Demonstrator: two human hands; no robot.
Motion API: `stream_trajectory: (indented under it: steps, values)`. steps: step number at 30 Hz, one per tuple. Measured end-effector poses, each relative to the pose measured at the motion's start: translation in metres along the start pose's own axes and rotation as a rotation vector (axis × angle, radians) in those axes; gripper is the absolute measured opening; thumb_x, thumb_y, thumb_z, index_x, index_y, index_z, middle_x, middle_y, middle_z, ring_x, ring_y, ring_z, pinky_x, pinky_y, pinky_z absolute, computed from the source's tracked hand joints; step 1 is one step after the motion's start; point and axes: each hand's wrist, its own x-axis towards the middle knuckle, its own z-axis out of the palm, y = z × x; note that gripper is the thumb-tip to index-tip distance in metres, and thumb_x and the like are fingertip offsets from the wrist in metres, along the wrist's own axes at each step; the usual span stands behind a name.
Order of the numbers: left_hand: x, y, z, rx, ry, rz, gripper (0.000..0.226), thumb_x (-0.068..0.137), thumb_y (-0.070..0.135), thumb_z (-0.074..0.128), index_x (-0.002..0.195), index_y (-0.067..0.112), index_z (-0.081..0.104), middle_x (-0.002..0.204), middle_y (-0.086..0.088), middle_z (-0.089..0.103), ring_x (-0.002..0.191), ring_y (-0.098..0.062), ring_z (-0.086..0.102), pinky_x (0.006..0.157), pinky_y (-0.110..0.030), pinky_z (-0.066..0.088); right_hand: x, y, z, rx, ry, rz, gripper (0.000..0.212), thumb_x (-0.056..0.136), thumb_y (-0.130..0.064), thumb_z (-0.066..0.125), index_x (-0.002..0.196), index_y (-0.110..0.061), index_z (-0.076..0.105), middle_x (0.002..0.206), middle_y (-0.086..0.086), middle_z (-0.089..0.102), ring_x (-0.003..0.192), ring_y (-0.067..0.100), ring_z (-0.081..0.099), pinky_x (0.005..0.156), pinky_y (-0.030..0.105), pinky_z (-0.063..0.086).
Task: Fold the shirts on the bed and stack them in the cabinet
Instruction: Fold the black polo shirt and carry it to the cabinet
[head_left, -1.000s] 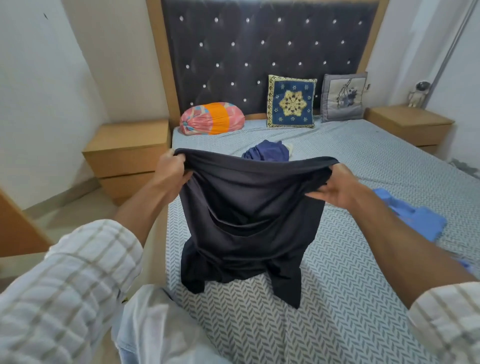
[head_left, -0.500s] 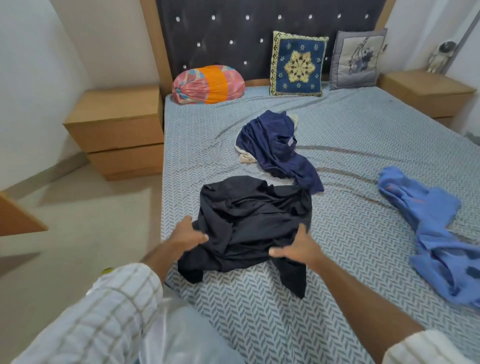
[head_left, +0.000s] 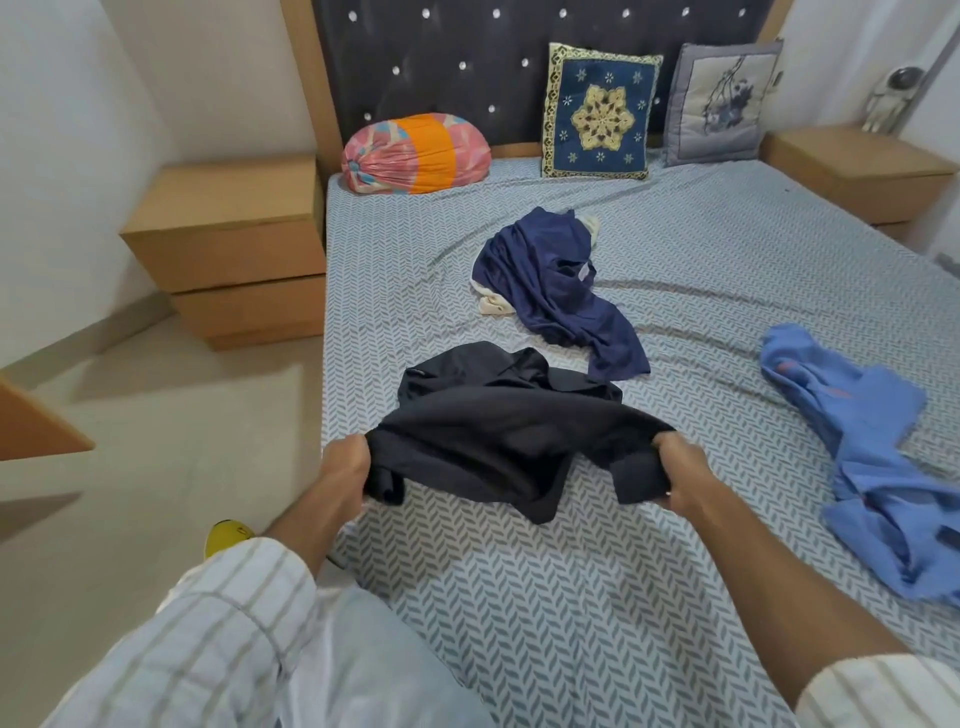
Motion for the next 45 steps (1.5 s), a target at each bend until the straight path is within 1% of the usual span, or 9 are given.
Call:
stream_trajectory:
  steps: [6, 9, 13, 21, 26, 30, 35, 40, 45]
  values:
    - [-0.011, -0.044, -0.002, 0.897, 0.156, 0.366, 0.046, 0.085, 0.012, 0.055, 0.130, 0.018, 0.043, 0.131, -0.017, 0.048, 0.121, -0.038, 0.048, 0.099, -0.045, 0.044, -0.006, 0.050, 0.022, -1.210, 0.388, -0.699, 0.047, 0.082, -0.020, 0.066, 0.125, -0.018, 0.047, 0.126, 0.012, 0.047, 0.114, 0.034, 0.048, 0.089, 0.047, 0.044]
    - [-0.014, -0.058, 0.014, 1.193, 0.109, 0.655, 0.032, 0.085, 0.017, 0.053, 0.114, 0.029, 0.055, 0.121, -0.005, 0.053, 0.112, -0.030, 0.052, 0.093, -0.042, 0.044, -0.008, 0.077, 0.048, -1.328, 0.044, -1.249, 0.039, 0.068, -0.012, 0.072, 0.103, -0.023, 0.057, 0.101, 0.004, 0.048, 0.087, 0.029, 0.051, 0.066, 0.038, 0.042]
    - [-0.017, -0.072, 0.034, 1.164, -0.181, 0.807, 0.027, 0.088, 0.018, 0.052, 0.112, 0.029, 0.059, 0.111, 0.002, 0.059, 0.107, -0.027, 0.057, 0.085, -0.041, 0.049, -0.009, 0.092, 0.080, -1.487, -0.067, -1.172, 0.044, 0.073, -0.020, 0.076, 0.114, -0.027, 0.061, 0.118, 0.001, 0.050, 0.105, 0.026, 0.051, 0.081, 0.040, 0.043]
    - [-0.047, -0.061, 0.069, 0.938, -0.393, 0.986, 0.086, 0.077, 0.060, 0.068, 0.150, 0.033, 0.031, 0.151, 0.012, 0.039, 0.139, -0.009, 0.035, 0.112, -0.037, 0.033, -0.047, 0.011, 0.086, -0.754, -0.348, -0.850, 0.012, 0.102, -0.022, 0.051, 0.093, -0.015, 0.054, 0.077, 0.005, 0.056, 0.070, 0.022, 0.052, 0.068, 0.035, 0.038]
    - [-0.085, -0.001, 0.075, 0.523, -0.246, 1.045, 0.006, 0.094, 0.032, 0.055, 0.095, 0.028, 0.060, 0.084, 0.010, 0.066, 0.077, -0.005, 0.059, 0.075, -0.036, 0.049, -0.090, -0.050, 0.075, -0.364, -0.558, -0.705, 0.014, 0.102, -0.028, 0.056, 0.093, -0.016, 0.058, 0.080, 0.004, 0.050, 0.075, 0.016, 0.045, 0.073, 0.031, 0.036]
    - [-0.118, 0.059, 0.064, 0.418, -0.145, 1.062, 0.016, 0.094, 0.016, 0.056, 0.081, 0.022, 0.049, 0.064, 0.009, 0.052, 0.058, -0.003, 0.047, 0.059, -0.024, 0.031, -0.109, -0.077, 0.058, -0.455, -0.640, -0.748, 0.058, 0.068, -0.055, 0.085, 0.109, -0.025, 0.057, 0.088, 0.007, 0.063, 0.080, 0.016, 0.063, 0.074, 0.032, 0.051]
    - [-0.168, 0.122, 0.047, 0.378, 0.007, 1.184, 0.025, 0.090, 0.017, 0.059, 0.071, 0.015, 0.042, 0.063, 0.002, 0.045, 0.057, -0.012, 0.039, 0.052, -0.020, 0.030, -0.125, -0.074, 0.055, -0.820, -0.397, -0.920, 0.032, 0.078, -0.030, 0.082, 0.103, -0.022, 0.064, 0.094, -0.008, 0.069, 0.089, 0.013, 0.065, 0.073, 0.029, 0.050]
    - [-0.191, 0.151, 0.022, 0.247, 0.094, 1.240, 0.014, 0.086, 0.016, 0.059, 0.075, 0.008, 0.058, 0.075, 0.003, 0.066, 0.070, -0.013, 0.056, 0.067, -0.028, 0.044, -0.133, -0.096, 0.036, -0.113, -0.236, -0.700, 0.014, 0.087, -0.027, 0.073, 0.083, -0.017, 0.064, 0.083, 0.008, 0.067, 0.081, 0.027, 0.063, 0.072, 0.038, 0.045]
    - [-0.205, 0.162, 0.018, -0.030, -0.029, 1.073, 0.020, 0.093, 0.015, 0.050, 0.074, 0.014, 0.045, 0.070, 0.000, 0.047, 0.064, -0.012, 0.039, 0.057, -0.034, 0.035, -0.181, -0.149, 0.009, -0.030, -0.159, -0.898, 0.010, 0.092, -0.029, 0.062, 0.090, -0.019, 0.062, 0.093, 0.009, 0.068, 0.091, 0.028, 0.064, 0.084, 0.045, 0.050]
